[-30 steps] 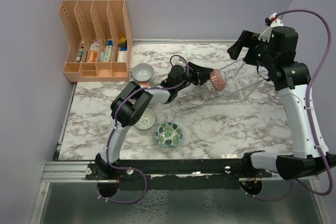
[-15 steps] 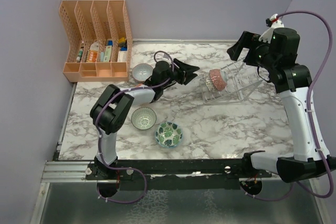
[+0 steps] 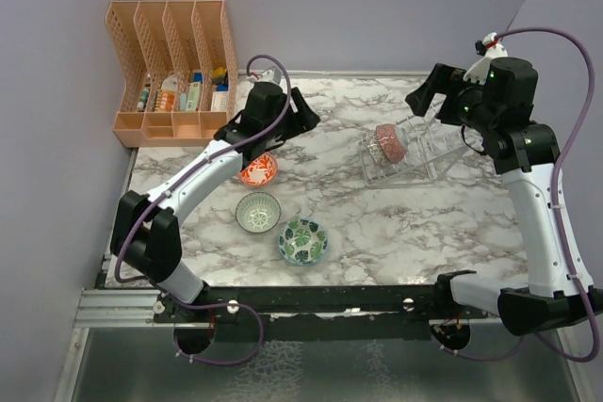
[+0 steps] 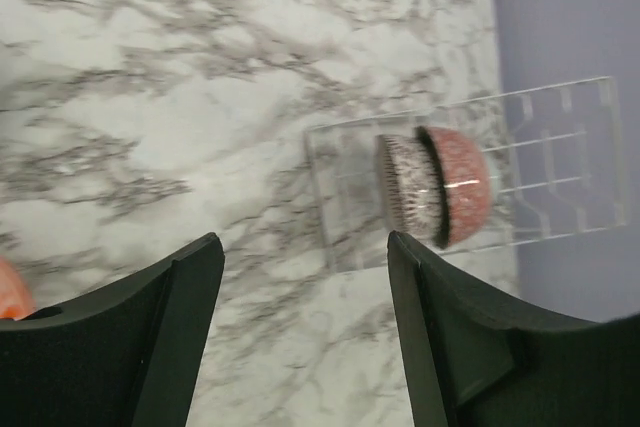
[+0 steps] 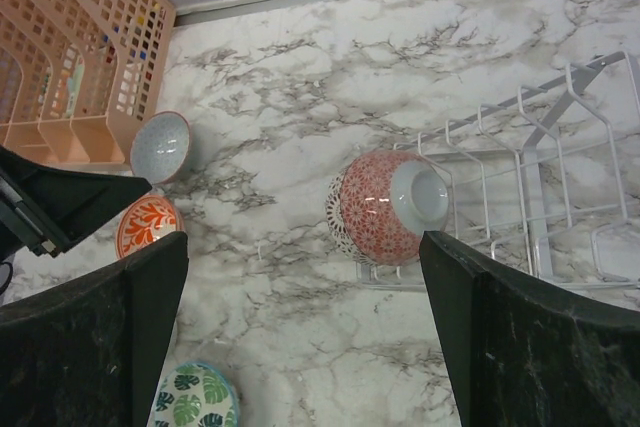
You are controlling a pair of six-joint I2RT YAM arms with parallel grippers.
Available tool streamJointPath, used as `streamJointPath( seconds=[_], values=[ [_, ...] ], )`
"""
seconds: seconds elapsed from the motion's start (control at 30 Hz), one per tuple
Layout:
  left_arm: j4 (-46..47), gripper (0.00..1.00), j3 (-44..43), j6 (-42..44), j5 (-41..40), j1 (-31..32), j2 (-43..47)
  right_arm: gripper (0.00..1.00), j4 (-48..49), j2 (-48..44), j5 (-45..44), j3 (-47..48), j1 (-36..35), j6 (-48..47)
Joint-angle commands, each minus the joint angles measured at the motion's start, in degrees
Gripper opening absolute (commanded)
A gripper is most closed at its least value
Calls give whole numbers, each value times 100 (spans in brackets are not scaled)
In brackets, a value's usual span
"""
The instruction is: Load the bowls into the dish rack
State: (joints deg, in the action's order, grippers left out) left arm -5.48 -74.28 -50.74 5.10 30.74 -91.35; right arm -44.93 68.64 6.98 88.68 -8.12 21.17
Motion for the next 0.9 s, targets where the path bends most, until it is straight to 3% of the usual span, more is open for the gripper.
streamJointPath(
  seconds=[0.0,0.23,0.3,0.5,0.87],
  values=[
    [-1576,70,354,1604,-1578,-3,307,100,195,-149,226,-63,41,38],
    [-1203,68,366,2768,-2154,-65,17,100,216,-124,389,-103,39,125],
    [-1147,63,19,3295,-2153,-89,-295,100,221,-116,442,-106,39,148],
    [-921,63,-684,4510,-1603,-228,-1094,100,175,-153,347,-87,39,114],
    [-1143,54,-1172,4844,-1319,-774,-2078,100,90,-126,190,38,39,38]
  ],
)
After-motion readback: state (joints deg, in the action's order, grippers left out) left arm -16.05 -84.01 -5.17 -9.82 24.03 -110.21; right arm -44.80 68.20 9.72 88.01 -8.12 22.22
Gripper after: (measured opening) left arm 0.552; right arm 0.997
